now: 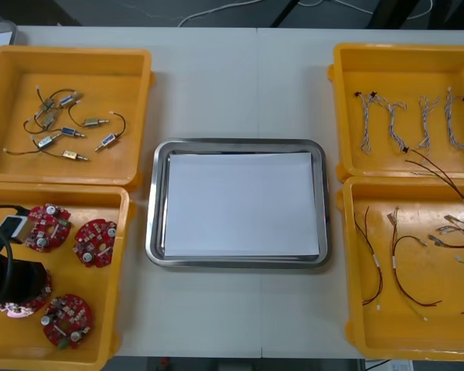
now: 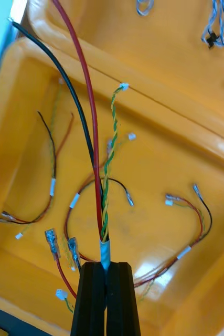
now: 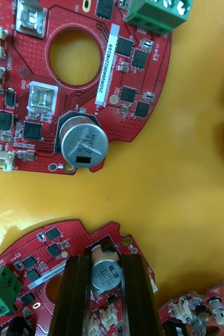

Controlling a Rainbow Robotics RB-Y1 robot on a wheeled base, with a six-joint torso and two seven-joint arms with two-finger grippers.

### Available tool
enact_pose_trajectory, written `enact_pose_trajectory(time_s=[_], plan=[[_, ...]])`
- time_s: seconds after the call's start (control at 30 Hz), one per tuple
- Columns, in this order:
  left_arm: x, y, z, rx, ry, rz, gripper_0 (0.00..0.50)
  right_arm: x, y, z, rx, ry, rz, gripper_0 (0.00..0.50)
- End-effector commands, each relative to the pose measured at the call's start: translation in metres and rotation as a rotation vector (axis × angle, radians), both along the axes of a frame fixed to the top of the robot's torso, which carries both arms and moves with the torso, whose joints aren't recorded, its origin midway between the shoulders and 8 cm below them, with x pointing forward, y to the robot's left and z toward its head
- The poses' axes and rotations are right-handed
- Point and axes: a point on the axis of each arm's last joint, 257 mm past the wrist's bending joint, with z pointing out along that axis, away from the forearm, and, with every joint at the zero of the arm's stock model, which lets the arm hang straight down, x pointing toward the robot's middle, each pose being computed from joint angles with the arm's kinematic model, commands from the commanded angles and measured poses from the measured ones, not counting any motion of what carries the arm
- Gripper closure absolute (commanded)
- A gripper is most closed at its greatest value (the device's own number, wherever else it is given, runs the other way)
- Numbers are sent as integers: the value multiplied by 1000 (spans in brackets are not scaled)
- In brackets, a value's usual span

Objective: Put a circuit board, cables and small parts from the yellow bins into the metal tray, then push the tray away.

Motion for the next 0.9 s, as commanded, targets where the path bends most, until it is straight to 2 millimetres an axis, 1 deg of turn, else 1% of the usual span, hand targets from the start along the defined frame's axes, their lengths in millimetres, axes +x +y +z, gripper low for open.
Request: enact_pose_trajectory(time_s=[0.03,0.1,0.13,0.17,0.23,0.27,0.37,0.6,0.73,0.8,0.87,0.9], plan=[[15,-28,7,-89,-19,83,270,5,24,18,44,-38,32,500],[15,-29,7,-88,-17,83,257,6,30,19,50,-35,27,500],[15,-29,8,-85,-17,80,225,6,36,19,56,-34,22,500],[15,-30,9,-88,-20,81,159,5,41,20,60,-34,18,500],[16,-29,11,-84,-24,81,107,5,48,22,68,-35,9,500],[15,-29,12,-81,-23,81,97,5,52,22,76,-32,-1,500],[14,-27,16,-73,-23,84,76,5,60,23,96,-26,-31,500],[6,-16,34,-49,-5,93,65,4,66,23,128,-14,-91,500],[3,-8,47,-41,-7,102,56,8,71,26,118,-33,-119,500],[3,-3,54,-33,-11,105,40,11,75,29,112,-45,-123,500],[3,4,64,-21,-19,116,0,12,81,29,111,-47,-120,500],[3,6,67,-21,-21,121,0,13,81,29,113,-46,-124,500]])
